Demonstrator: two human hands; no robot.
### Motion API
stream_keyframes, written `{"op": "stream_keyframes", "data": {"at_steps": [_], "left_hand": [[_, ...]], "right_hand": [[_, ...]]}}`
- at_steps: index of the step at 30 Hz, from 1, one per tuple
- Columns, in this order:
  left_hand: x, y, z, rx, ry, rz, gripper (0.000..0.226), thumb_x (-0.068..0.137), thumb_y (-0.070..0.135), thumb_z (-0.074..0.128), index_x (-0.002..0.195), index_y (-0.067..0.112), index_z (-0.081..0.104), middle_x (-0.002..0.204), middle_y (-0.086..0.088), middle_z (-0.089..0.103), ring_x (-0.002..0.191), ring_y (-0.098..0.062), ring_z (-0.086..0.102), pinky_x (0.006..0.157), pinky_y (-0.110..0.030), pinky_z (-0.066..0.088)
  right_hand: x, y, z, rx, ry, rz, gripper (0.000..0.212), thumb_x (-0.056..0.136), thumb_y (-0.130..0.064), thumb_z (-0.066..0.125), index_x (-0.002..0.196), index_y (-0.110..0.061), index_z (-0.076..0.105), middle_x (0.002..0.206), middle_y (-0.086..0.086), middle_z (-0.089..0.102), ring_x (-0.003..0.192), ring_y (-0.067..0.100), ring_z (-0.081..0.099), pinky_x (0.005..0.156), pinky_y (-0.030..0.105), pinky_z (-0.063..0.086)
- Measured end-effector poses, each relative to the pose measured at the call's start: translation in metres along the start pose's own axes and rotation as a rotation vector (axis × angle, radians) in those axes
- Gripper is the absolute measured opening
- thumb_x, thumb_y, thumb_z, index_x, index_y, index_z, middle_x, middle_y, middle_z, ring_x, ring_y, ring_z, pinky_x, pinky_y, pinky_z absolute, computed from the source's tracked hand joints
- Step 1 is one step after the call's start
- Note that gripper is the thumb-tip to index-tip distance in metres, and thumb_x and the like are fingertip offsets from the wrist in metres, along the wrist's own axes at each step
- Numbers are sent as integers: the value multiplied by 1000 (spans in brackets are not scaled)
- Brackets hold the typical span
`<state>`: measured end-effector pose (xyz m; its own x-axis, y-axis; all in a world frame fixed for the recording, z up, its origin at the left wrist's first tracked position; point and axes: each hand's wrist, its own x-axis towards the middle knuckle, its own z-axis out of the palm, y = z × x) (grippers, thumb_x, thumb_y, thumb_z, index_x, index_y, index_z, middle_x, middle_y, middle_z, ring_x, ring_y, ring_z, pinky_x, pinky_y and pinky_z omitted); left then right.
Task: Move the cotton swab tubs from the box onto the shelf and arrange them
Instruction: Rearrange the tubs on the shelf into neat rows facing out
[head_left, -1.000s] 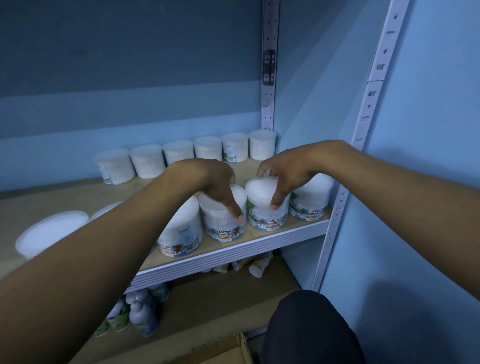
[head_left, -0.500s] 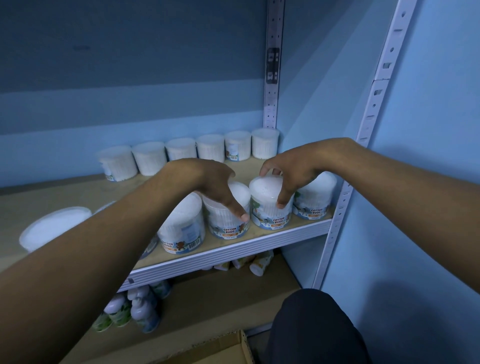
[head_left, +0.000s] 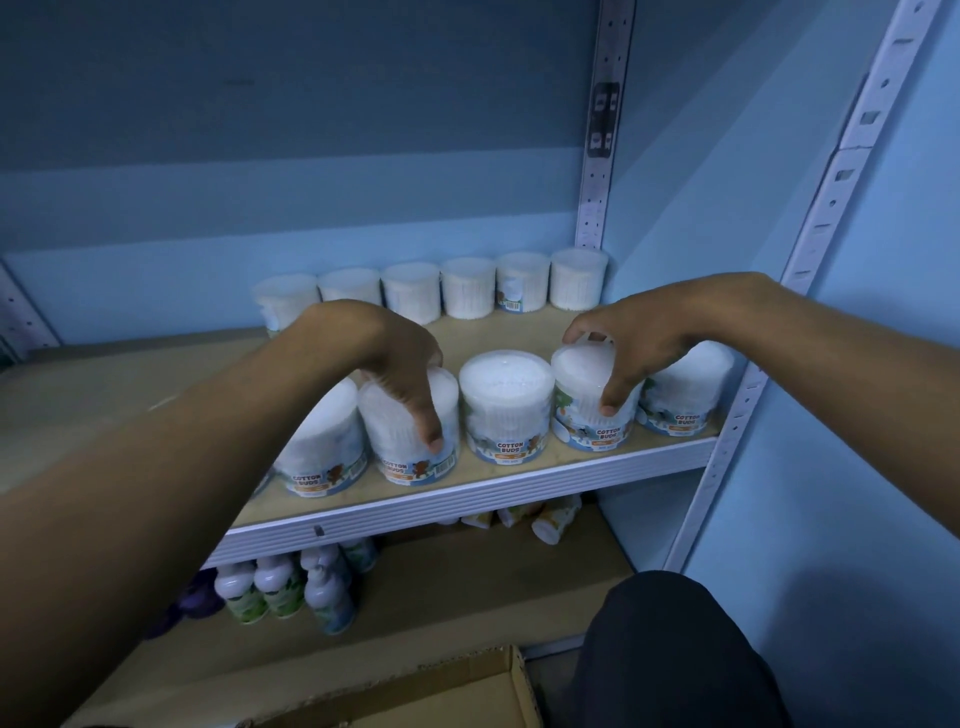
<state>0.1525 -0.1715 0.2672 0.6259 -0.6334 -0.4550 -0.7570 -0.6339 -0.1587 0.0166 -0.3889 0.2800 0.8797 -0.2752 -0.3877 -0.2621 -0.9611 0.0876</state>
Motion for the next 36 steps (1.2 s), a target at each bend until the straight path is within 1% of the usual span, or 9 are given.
{"op": "stream_keyframes", "data": {"at_steps": [3,7,9,12,14,16,22,29,36], "left_hand": [[-1,2,1,-42,5,-39,115,24,85,76,121,26,59,112,4,65,97,-22,66,89,-38,57],[-4,6,0,-61,8,-84,110,38,85,74,123,17,59,112,0,65,97,-24,66,89,-40,56],[-6,6,0,-47,15,-94,117,43,88,71,134,17,54,127,-1,61,110,-26,61,97,-42,51],[-14,0,0,-47,13,-98,140,38,94,64,153,21,30,155,3,39,139,-25,41,113,-45,36],[-21,-11,-2,-85,8,-90,148,32,96,64,156,29,19,161,7,29,146,-22,32,118,-47,28],[-30,-26,-2,-95,3,-94,150,29,94,67,156,34,17,161,9,28,147,-22,30,118,-48,27],[-60,-65,10,-48,27,-108,119,57,73,79,155,31,25,156,8,36,142,-20,37,117,-39,29],[-75,-99,32,-140,60,-100,110,60,66,82,152,36,29,152,13,42,137,-18,42,113,-41,35],[-76,-103,46,-190,166,-49,94,63,69,78,144,36,42,142,13,50,125,-15,51,99,-31,42]], "right_hand": [[-1,-1,0,-3,-4,7,100,62,-57,87,146,-41,34,143,-5,49,124,20,51,107,39,43],[-2,-2,-1,-21,-11,18,103,62,-59,87,147,-40,33,145,-4,48,126,19,50,108,39,42],[-4,-5,-4,-30,-18,26,110,60,-62,86,151,-38,28,153,-4,41,134,20,45,111,38,39],[-9,-21,-16,-13,22,-12,117,59,-68,83,155,-37,22,159,-6,32,142,20,38,114,38,34],[-12,-39,-25,-1,64,-66,113,63,-68,81,155,-37,23,160,-7,32,141,19,39,113,35,34],[-11,-61,-32,-3,94,-125,110,64,-70,78,154,-37,24,159,-8,33,140,18,41,112,36,35],[6,-124,-36,15,90,-246,113,59,-74,77,153,-39,25,157,-10,36,137,18,45,111,39,38],[22,-160,-28,-19,89,-288,107,62,-74,76,152,-37,30,153,-11,41,135,18,46,109,38,39],[32,-170,-22,-71,101,-270,96,64,-69,79,145,-34,40,146,-7,47,127,20,50,106,41,43]]}}
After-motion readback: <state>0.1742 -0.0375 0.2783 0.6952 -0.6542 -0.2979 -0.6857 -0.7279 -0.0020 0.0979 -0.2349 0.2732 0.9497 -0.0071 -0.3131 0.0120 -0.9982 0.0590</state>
